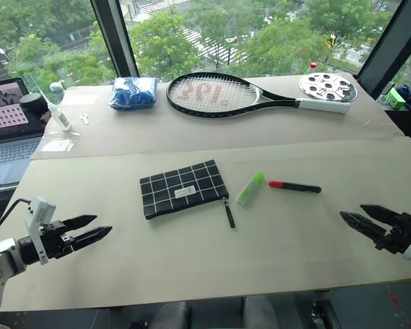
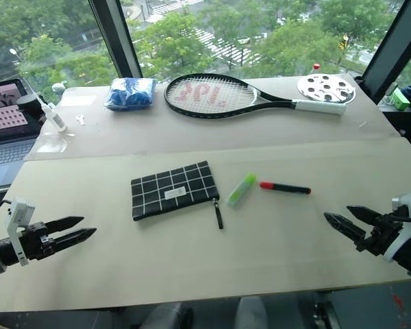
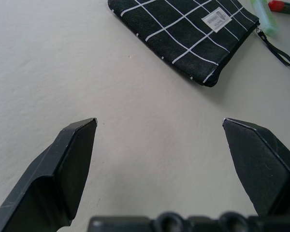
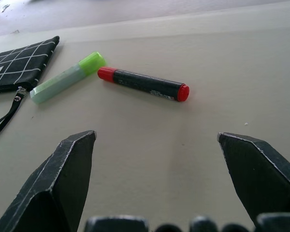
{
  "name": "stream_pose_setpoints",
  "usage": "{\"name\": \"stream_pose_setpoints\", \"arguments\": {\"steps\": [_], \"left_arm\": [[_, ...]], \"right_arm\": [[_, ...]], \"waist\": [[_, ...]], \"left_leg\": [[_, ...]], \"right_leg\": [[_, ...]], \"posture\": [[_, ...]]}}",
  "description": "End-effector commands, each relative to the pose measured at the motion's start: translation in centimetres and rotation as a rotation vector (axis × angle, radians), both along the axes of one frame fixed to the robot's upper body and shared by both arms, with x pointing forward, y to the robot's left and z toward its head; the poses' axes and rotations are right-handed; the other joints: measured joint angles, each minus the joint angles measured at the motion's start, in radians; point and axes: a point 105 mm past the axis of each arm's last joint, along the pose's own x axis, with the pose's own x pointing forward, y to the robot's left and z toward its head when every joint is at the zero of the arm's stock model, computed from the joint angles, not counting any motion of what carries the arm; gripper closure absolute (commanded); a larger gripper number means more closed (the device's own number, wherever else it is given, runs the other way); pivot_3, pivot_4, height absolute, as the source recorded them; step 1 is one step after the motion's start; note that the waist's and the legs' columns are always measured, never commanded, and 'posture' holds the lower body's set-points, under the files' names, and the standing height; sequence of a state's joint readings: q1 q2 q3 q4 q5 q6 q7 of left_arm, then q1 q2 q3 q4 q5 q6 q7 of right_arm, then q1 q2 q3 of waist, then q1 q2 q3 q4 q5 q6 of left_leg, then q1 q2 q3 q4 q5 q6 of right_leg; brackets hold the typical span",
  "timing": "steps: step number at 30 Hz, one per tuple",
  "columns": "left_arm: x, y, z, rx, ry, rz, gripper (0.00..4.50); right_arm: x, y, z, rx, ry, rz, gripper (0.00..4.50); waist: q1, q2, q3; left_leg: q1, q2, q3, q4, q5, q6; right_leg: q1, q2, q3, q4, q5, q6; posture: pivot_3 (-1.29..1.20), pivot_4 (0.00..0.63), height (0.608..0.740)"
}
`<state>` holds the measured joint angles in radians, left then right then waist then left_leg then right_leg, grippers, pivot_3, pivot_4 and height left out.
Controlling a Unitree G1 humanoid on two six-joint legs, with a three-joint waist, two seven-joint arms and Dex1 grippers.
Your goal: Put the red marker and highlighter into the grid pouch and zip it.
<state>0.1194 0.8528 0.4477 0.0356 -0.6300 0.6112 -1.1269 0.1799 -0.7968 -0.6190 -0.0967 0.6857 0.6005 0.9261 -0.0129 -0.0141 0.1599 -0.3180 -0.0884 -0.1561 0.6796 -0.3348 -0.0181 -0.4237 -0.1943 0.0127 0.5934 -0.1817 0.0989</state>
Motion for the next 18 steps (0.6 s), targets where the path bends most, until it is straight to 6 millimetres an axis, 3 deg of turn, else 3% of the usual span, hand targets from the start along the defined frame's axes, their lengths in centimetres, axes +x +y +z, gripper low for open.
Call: {"name": "stream_pose_setpoints", "arguments": {"steps": [1, 7, 9, 10, 13, 16, 18], "left_arm": [[0.3, -0.3, 0.8, 0.022, -0.020, -0.021, 0.00], [0.2, -1.6, 0.0, 0.178, 0.007, -0.094, 0.00], [0.8, -1.1, -1.1, 0.324, 0.023, -0.107, 0.00], [1.3, -1.1, -1.1, 0.373, -0.004, -0.122, 0.00], [2.4, -2.3, 0.2, 0.443, -0.130, -0.215, 0.00], [2.6, -3.0, 0.6, 0.520, -0.198, -0.308, 0.00], [3.1, -3.6, 1.3, 0.534, -0.256, -0.330, 0.00]], "right_arm": [[0.5, 0.3, 0.4, -0.026, -0.032, 0.012, 0.04], [1.2, 0.5, -0.1, -0.042, -0.014, 0.019, 0.04], [1.8, 0.2, 0.4, -0.025, -0.037, -0.011, 0.54], [1.9, 0.7, 1.2, 0.019, -0.060, 0.012, 0.67], [2.1, 2.3, 2.4, 0.088, -0.078, 0.101, 1.77], [2.3, 5.2, 3.1, 0.114, -0.083, 0.222, 2.82], [2.4, 8.3, 3.5, 0.110, -0.087, 0.348, 3.51]], "waist": [[0.000, 0.000, 0.000], [0.000, 0.000, 0.000], [0.001, 0.000, 0.000], [0.001, 0.000, 0.000], [0.002, 0.000, 0.000], [0.001, 0.000, 0.000], [-0.003, 0.000, 0.000]], "left_leg": [[0.000, 0.000, 0.000, 0.000, 0.000, 0.000], [0.000, 0.000, 0.000, 0.000, 0.000, 0.000], [0.000, 0.000, 0.000, 0.000, 0.000, 0.000], [0.000, 0.000, 0.000, 0.000, 0.000, 0.000], [0.000, 0.000, 0.001, 0.000, 0.000, 0.000], [0.000, 0.001, 0.000, 0.000, 0.000, -0.001], [-0.001, 0.001, 0.001, 0.000, 0.000, -0.001]], "right_leg": [[0.000, 0.000, 0.000, 0.000, 0.000, 0.000], [0.000, 0.000, 0.000, 0.000, 0.000, 0.000], [0.000, 0.000, 0.000, 0.000, 0.000, 0.000], [0.000, 0.000, 0.000, 0.000, 0.000, 0.000], [0.000, 0.000, 0.001, 0.000, 0.001, 0.000], [0.000, 0.001, 0.000, 0.000, 0.001, -0.001], [-0.001, 0.001, 0.000, -0.001, 0.001, 0.000]], "posture": [[0.00, 0.150, 0.740], [0.00, 0.150, 0.740], [0.00, 0.150, 0.740], [0.00, 0.150, 0.740], [0.00, 0.150, 0.740], [0.00, 0.150, 0.740], [0.00, 0.150, 0.740]]}}
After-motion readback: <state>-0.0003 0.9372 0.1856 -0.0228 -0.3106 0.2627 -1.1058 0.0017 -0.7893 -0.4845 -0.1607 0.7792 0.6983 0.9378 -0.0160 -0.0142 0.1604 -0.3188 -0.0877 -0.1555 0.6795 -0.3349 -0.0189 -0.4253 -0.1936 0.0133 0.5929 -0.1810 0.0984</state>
